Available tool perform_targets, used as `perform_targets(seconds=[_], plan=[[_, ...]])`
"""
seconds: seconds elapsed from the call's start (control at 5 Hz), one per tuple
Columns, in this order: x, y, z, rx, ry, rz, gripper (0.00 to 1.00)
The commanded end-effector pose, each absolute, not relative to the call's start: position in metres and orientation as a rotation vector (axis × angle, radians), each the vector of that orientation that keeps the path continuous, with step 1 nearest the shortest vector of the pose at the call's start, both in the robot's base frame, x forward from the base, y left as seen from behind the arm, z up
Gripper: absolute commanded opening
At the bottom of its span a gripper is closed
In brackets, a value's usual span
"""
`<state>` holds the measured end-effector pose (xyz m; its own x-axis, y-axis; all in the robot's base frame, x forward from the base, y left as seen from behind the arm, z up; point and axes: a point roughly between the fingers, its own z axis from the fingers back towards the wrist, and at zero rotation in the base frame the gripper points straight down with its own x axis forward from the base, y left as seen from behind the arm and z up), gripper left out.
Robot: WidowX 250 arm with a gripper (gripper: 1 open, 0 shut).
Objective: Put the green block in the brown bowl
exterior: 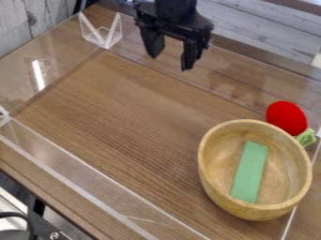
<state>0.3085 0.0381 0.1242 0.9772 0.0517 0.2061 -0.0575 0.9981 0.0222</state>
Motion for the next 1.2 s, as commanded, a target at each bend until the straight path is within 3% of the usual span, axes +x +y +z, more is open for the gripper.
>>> perform_targets(seconds=[0.0, 0.4, 0.8, 1.0], plan=[[0.321, 0.047, 0.141, 0.051, -0.253, 0.118, 1.0], [0.331, 0.067, 0.136, 0.06, -0.248, 0.156, 1.0], [0.332, 0.063, 0.123, 0.048, -0.243, 0.101, 1.0], [0.338, 0.06, 0.105, 0.048, -0.239, 0.12, 1.0]])
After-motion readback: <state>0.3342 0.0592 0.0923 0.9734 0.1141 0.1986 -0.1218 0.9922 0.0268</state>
